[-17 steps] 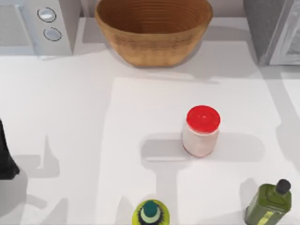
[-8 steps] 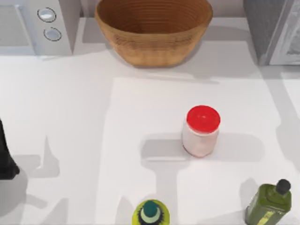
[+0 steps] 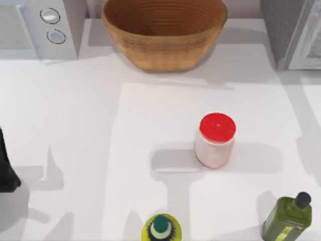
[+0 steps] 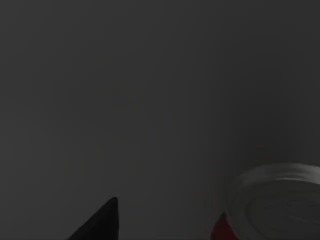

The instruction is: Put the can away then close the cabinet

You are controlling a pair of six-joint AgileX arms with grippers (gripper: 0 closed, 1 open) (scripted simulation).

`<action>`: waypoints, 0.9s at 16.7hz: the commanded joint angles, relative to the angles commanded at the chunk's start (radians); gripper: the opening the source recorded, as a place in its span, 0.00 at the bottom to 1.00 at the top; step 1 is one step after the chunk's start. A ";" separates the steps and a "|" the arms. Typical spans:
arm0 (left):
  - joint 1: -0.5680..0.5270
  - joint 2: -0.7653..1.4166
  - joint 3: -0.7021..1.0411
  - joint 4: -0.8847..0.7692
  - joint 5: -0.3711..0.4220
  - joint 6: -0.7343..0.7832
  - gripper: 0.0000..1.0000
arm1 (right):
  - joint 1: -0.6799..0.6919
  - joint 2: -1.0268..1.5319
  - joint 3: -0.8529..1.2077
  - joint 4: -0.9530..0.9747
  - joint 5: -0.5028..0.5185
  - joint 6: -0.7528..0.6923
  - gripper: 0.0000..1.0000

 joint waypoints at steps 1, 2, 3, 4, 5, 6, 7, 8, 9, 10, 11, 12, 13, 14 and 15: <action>0.000 0.000 0.000 0.000 0.000 0.000 1.00 | -0.002 -0.032 -0.032 0.012 -0.010 0.003 1.00; 0.000 0.000 0.000 0.000 0.000 0.000 1.00 | -0.004 -0.072 -0.073 0.027 -0.022 0.006 1.00; 0.000 0.000 0.000 0.000 0.000 0.000 1.00 | -0.008 -0.122 -0.123 0.044 -0.036 0.010 1.00; 0.000 0.000 0.000 0.000 0.000 0.000 1.00 | -0.013 -0.181 -0.183 0.063 -0.049 0.013 1.00; 0.000 0.000 0.000 0.000 0.000 0.000 1.00 | -0.019 -0.248 -0.250 0.085 -0.063 0.016 1.00; 0.000 0.000 0.000 0.000 0.000 0.000 1.00 | -0.025 -0.322 -0.326 0.107 -0.077 0.019 1.00; 0.000 0.000 0.000 0.000 0.000 0.000 1.00 | -0.032 -0.405 -0.410 0.132 -0.091 0.021 1.00; 0.000 0.000 0.000 0.000 0.000 0.000 1.00 | -0.040 -0.495 -0.503 0.157 -0.104 0.023 1.00; 0.000 0.000 0.000 0.000 0.000 0.000 1.00 | -0.048 -0.591 -0.605 0.184 -0.116 0.025 1.00; 0.000 0.000 0.000 0.000 0.000 0.000 1.00 | -0.055 -0.691 -0.716 0.212 -0.127 0.025 1.00; 0.000 0.000 0.000 0.000 0.000 0.000 1.00 | -0.061 -0.793 -0.835 0.240 -0.137 0.026 1.00; 0.000 0.000 0.000 0.000 0.000 0.000 1.00 | -0.067 -0.894 -0.963 0.269 -0.146 0.026 1.00; 0.000 0.000 0.000 0.000 0.000 0.000 1.00 | -0.072 -0.994 -1.098 0.299 -0.154 0.025 1.00; 0.000 0.000 0.000 0.000 0.000 0.000 1.00 | -0.076 -1.091 -1.239 0.329 -0.161 0.024 1.00; 0.000 0.000 0.000 0.000 0.000 0.000 1.00 | -0.078 -1.186 -1.386 0.359 -0.167 0.023 1.00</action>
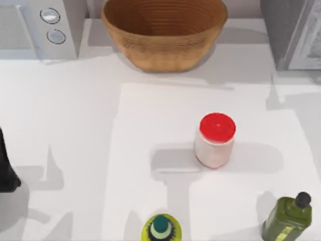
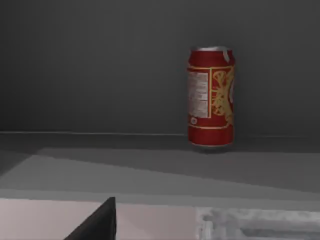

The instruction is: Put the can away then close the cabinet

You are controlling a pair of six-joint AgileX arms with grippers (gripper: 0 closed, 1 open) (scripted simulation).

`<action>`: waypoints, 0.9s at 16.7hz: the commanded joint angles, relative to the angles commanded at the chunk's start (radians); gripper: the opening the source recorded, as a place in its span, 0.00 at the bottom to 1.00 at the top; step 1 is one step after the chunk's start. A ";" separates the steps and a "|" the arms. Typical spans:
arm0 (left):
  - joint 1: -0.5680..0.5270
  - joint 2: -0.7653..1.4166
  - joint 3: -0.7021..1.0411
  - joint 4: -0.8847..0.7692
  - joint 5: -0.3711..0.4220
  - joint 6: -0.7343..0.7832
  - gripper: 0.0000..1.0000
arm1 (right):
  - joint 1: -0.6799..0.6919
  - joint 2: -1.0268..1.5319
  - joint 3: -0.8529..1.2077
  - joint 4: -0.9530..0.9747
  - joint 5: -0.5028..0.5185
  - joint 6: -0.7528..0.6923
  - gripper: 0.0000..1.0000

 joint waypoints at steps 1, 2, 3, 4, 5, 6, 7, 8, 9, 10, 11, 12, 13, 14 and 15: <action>0.000 0.000 0.000 0.000 0.000 0.000 1.00 | -0.002 -0.091 -0.145 0.031 -0.005 -0.002 1.00; 0.000 0.000 0.000 0.000 0.000 0.000 1.00 | -0.002 -0.179 -0.285 0.061 -0.008 -0.005 1.00; 0.000 0.000 0.000 0.000 0.000 0.000 1.00 | -0.003 -0.263 -0.417 0.091 -0.010 -0.007 1.00; 0.000 0.000 0.000 0.000 0.000 0.000 1.00 | -0.003 -0.343 -0.542 0.120 -0.011 -0.011 1.00; 0.000 0.000 0.000 0.000 0.000 0.000 1.00 | -0.003 -0.420 -0.658 0.147 -0.009 -0.014 1.00; 0.000 0.000 0.000 0.000 0.000 0.000 1.00 | -0.004 -0.492 -0.764 0.172 -0.005 -0.018 1.00; 0.000 0.000 0.000 0.000 0.000 0.000 1.00 | -0.004 -0.559 -0.861 0.195 0.000 -0.022 1.00; 0.000 0.000 0.000 0.000 0.000 0.000 1.00 | -0.006 -0.619 -0.949 0.216 0.006 -0.025 1.00; 0.000 0.000 0.000 0.000 0.000 0.000 1.00 | -0.007 -0.672 -1.028 0.234 0.014 -0.029 1.00; 0.000 0.000 0.000 0.000 0.000 0.000 1.00 | -0.009 -0.717 -1.099 0.250 0.023 -0.033 1.00; 0.000 0.000 0.000 0.000 0.000 0.000 1.00 | -0.011 -0.755 -1.160 0.263 0.031 -0.037 1.00; 0.000 0.000 0.000 0.000 0.000 0.000 1.00 | -0.013 -0.786 -1.209 0.274 0.039 -0.040 1.00; 0.000 0.000 0.000 0.000 0.000 0.000 1.00 | -0.016 -0.812 -1.249 0.282 0.046 -0.043 1.00; 0.000 0.000 0.000 0.000 0.000 0.000 1.00 | -0.018 -0.832 -1.279 0.288 0.052 -0.045 1.00; 0.000 0.000 0.000 0.000 0.000 0.000 1.00 | -0.019 -0.844 -1.298 0.292 0.056 -0.046 1.00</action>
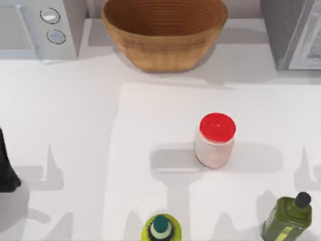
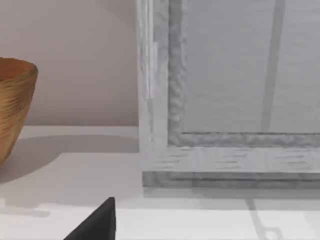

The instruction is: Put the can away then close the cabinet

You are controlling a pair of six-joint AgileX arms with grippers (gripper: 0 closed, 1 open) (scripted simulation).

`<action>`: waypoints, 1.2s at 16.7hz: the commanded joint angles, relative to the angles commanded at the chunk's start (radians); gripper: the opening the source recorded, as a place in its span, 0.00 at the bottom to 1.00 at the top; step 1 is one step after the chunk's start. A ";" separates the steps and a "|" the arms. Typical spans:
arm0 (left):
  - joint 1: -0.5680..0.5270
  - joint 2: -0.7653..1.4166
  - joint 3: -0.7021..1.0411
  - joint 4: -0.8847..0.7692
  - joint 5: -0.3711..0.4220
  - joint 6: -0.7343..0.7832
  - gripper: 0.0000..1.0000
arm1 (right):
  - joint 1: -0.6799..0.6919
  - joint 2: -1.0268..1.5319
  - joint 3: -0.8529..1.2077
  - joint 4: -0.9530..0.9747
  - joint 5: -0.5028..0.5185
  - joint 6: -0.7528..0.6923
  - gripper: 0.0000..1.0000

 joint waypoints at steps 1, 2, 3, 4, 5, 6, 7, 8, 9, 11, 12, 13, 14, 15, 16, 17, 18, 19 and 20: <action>0.000 0.000 0.000 0.000 0.000 0.000 1.00 | -0.001 -0.005 -0.010 0.002 0.002 -0.001 1.00; 0.000 0.000 0.000 0.000 0.000 0.000 1.00 | -0.001 -0.005 -0.010 0.002 0.002 -0.001 1.00; 0.000 0.000 0.000 0.000 0.000 0.000 1.00 | -0.001 -0.005 -0.010 0.002 0.002 -0.001 1.00; 0.000 0.000 0.000 0.000 0.000 0.000 1.00 | -0.001 -0.005 -0.010 0.002 0.002 -0.001 1.00; 0.000 0.000 0.000 0.000 0.000 0.000 1.00 | -0.001 -0.005 -0.010 0.002 0.002 -0.001 1.00; 0.000 0.000 0.000 0.000 0.000 0.000 1.00 | 0.003 -0.001 -0.009 0.000 0.001 0.000 1.00; 0.000 0.000 0.000 0.000 0.000 0.000 1.00 | 0.002 0.000 -0.009 0.002 0.000 0.000 1.00; 0.000 0.000 0.000 0.000 0.000 0.000 1.00 | -0.006 0.011 -0.003 0.013 -0.011 0.001 1.00; 0.000 0.000 0.000 0.000 0.000 0.000 1.00 | -0.022 0.033 0.006 0.034 -0.033 0.002 1.00; 0.000 0.000 0.000 0.000 0.000 0.000 1.00 | -0.077 0.107 0.035 0.108 -0.104 0.005 1.00; 0.000 0.000 0.000 0.000 0.000 0.000 1.00 | -0.115 0.161 0.052 0.159 -0.151 0.006 1.00; 0.000 0.000 0.000 0.000 0.000 0.000 1.00 | -0.159 0.224 0.071 0.217 -0.203 0.007 1.00; 0.000 0.000 0.000 0.000 0.000 0.000 1.00 | -0.209 0.300 0.091 0.282 -0.260 0.008 1.00; 0.000 0.000 0.000 0.000 0.000 0.000 1.00 | -0.263 0.385 0.111 0.351 -0.320 0.009 1.00; 0.000 0.000 0.000 0.000 0.000 0.000 1.00 | -0.320 0.478 0.131 0.422 -0.381 0.010 1.00; 0.000 0.000 0.000 0.000 0.000 0.000 1.00 | -0.380 0.577 0.152 0.494 -0.442 0.010 1.00; 0.000 0.000 0.000 0.000 0.000 0.000 1.00 | -0.441 0.679 0.172 0.566 -0.503 0.011 1.00; 0.000 0.000 0.000 0.000 0.000 0.000 1.00 | -0.503 0.782 0.193 0.638 -0.563 0.012 1.00; 0.000 0.000 0.000 0.000 0.000 0.000 1.00 | -0.564 0.885 0.212 0.709 -0.622 0.013 1.00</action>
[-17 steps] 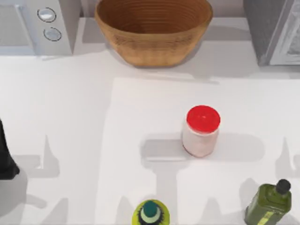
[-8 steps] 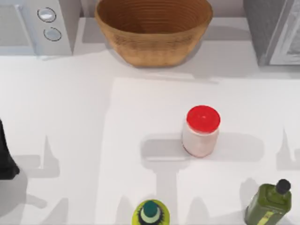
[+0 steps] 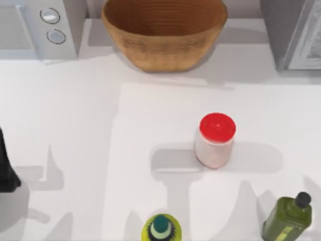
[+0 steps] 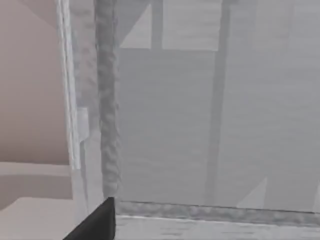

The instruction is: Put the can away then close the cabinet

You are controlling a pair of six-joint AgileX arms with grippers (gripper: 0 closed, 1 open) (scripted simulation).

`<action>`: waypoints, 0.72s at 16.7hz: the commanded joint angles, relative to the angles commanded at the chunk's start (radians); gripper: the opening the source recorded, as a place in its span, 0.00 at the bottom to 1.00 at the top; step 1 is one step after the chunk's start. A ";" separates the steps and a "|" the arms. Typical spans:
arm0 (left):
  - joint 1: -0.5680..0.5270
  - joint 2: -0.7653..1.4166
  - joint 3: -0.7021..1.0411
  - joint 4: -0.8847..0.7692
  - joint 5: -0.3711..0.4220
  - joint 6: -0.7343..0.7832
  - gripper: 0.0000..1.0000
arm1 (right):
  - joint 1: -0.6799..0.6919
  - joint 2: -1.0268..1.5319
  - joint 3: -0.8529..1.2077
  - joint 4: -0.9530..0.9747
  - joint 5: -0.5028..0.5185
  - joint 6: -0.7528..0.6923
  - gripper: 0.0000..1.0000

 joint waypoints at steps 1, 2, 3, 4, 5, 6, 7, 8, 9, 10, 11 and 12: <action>0.000 0.000 0.000 0.000 0.000 0.000 1.00 | -0.061 0.100 0.019 0.069 -0.057 0.001 1.00; 0.000 0.000 0.000 0.000 0.000 0.000 1.00 | -0.119 0.195 0.038 0.136 -0.111 0.002 1.00; 0.000 0.000 0.000 0.000 0.000 0.000 1.00 | -0.176 0.283 0.055 0.197 -0.161 0.003 1.00; 0.000 0.000 0.000 0.000 0.000 0.000 1.00 | -0.229 0.363 0.072 0.253 -0.207 0.004 1.00; 0.000 0.000 0.000 0.000 0.000 0.000 1.00 | -0.278 0.434 0.088 0.304 -0.248 0.005 1.00; 0.000 0.000 0.000 0.000 0.000 0.000 1.00 | -0.324 0.495 0.102 0.351 -0.285 0.006 1.00; 0.000 0.000 0.000 0.000 0.000 0.000 1.00 | -0.364 0.547 0.115 0.393 -0.318 0.007 1.00; 0.000 0.000 0.000 0.000 0.000 0.000 1.00 | -0.398 0.589 0.126 0.429 -0.345 0.007 1.00; 0.000 0.000 0.000 0.000 0.000 0.000 1.00 | -0.426 0.622 0.134 0.458 -0.366 0.008 1.00; 0.000 0.000 0.000 0.000 0.000 0.000 1.00 | -0.446 0.645 0.141 0.479 -0.380 0.009 1.00; 0.000 0.000 0.000 0.000 0.000 0.000 1.00 | -0.458 0.658 0.144 0.491 -0.388 0.009 1.00; 0.000 0.000 0.000 0.000 0.000 0.000 1.00 | -0.461 0.661 0.145 0.494 -0.389 0.010 1.00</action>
